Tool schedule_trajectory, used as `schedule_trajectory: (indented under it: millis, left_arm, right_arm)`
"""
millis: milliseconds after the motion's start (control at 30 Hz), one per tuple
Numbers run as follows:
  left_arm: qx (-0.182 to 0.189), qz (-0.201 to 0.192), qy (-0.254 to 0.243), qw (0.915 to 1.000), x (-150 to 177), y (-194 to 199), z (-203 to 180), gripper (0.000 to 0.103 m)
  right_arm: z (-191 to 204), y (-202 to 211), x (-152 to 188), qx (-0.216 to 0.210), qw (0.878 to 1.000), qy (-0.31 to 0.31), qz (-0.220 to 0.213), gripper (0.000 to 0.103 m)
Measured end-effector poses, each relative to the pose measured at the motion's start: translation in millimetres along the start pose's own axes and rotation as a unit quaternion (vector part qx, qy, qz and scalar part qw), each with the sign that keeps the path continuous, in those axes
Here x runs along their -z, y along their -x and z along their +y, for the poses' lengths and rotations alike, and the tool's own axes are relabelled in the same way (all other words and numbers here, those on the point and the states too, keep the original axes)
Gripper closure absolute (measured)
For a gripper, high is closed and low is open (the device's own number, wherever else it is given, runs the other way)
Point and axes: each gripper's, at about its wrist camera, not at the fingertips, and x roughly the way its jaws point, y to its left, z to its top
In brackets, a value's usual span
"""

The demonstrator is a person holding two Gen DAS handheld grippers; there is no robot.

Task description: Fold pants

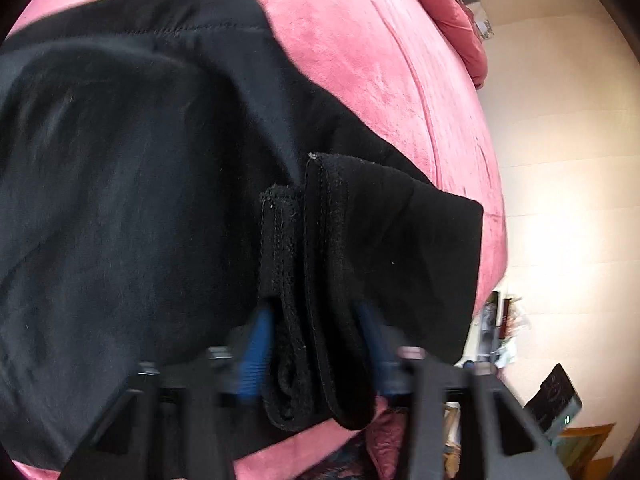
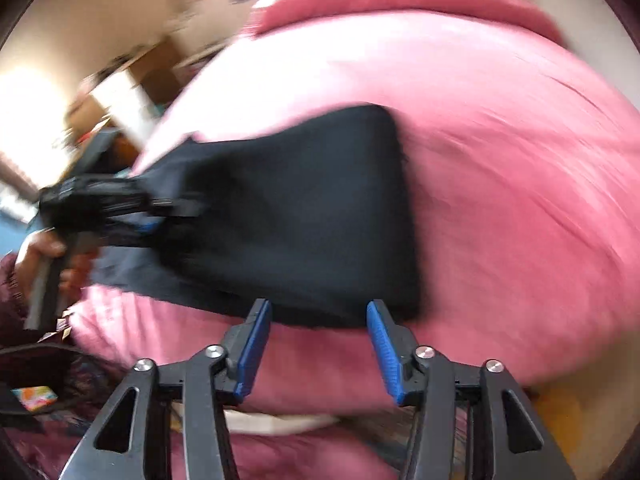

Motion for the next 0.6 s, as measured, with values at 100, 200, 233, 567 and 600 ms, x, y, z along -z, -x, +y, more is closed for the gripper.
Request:
schedule_trajectory:
  millis: [100, 200, 233, 567, 600]
  left_arm:
    - [-0.001, -0.003, -0.02, 0.9998, 2.2, -2.1, -12.2, 0.089]
    - [0.009, -0.012, -0.038, 0.9992, 4.8, 4.6, -24.7, 0.09]
    - [0.018, -0.018, -0.042, 0.9988, 4.2, 8.9, -30.1, 0.09]
    - [0.114, -0.059, -0.098, 0.9869, -2.9, 52.2, -99.2, 0.091]
    - [0.119, -0.059, -0.104, 0.9857, -2.1, 52.0, -105.7, 0.091]
  right_arm:
    - [-40.3, -0.2, 18.4, 0.035, 0.997, -0.06, 0.018, 0.04]
    - [-47.2, -9.2, 21.0, 0.034, 0.996, -0.072, 0.03, 0.04]
    - [-44.6, -13.9, 20.2, 0.036, 0.997, -0.064, 0.035, 0.04]
    - [-16.2, -41.5, -4.6, 0.002, 0.996, -0.087, 0.011, 0.025]
    - [-18.7, -40.7, -6.1, 0.003, 0.995, -0.1, 0.003, 0.025]
